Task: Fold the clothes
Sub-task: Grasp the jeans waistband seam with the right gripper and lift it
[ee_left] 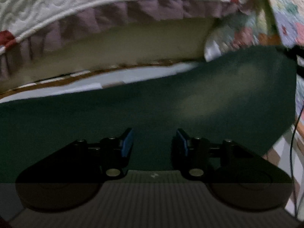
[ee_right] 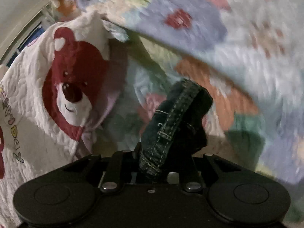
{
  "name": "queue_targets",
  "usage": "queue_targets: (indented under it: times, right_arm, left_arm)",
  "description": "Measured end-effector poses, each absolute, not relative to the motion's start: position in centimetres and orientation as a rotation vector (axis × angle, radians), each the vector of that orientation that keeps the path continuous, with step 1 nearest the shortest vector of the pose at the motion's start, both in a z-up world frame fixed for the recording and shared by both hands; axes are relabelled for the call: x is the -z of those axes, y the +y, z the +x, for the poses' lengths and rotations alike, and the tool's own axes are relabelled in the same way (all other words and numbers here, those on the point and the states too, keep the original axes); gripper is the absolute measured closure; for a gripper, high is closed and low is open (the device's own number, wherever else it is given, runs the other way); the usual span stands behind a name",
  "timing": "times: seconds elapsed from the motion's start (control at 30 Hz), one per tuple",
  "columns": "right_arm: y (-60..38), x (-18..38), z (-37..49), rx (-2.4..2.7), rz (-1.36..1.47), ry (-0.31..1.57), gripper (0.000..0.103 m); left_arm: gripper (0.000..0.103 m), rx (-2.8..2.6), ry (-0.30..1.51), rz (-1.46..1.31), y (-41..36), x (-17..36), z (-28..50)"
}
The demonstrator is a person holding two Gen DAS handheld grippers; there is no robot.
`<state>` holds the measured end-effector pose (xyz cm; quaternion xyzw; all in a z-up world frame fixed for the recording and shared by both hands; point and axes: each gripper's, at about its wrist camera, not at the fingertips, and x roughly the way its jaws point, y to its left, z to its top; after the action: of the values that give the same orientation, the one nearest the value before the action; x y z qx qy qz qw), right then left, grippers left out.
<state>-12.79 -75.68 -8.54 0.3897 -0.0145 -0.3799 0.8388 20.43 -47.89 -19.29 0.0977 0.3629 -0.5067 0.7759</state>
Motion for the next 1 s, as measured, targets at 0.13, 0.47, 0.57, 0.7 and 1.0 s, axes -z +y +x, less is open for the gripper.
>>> queue_targets:
  times: [0.13,0.47,0.57,0.7,1.0]
  right_arm:
    - [-75.1,6.6,-14.3,0.868,0.786,-0.020,0.082]
    - [-71.1,4.2,-22.9,1.091,0.687,0.062,0.084]
    - [-70.6,3.4,-22.7,1.101,0.688,0.100,0.084]
    - [-69.5,1.8,-20.5,1.070,0.623,0.130,0.083]
    - [-64.9,-0.6,-11.9,0.860,0.442,0.172,0.083]
  left_arm:
    - [0.055,1.141,0.810,0.252,-49.4,19.3,18.4]
    - [0.053,1.256,0.813,0.356,-53.6,19.1,9.9]
    - [0.052,1.237,0.812,0.378,-55.1,19.5,9.5]
    - [0.050,1.278,0.894,0.319,-54.5,19.1,10.2]
    - [0.050,1.053,0.805,0.350,-46.2,15.1,18.6]
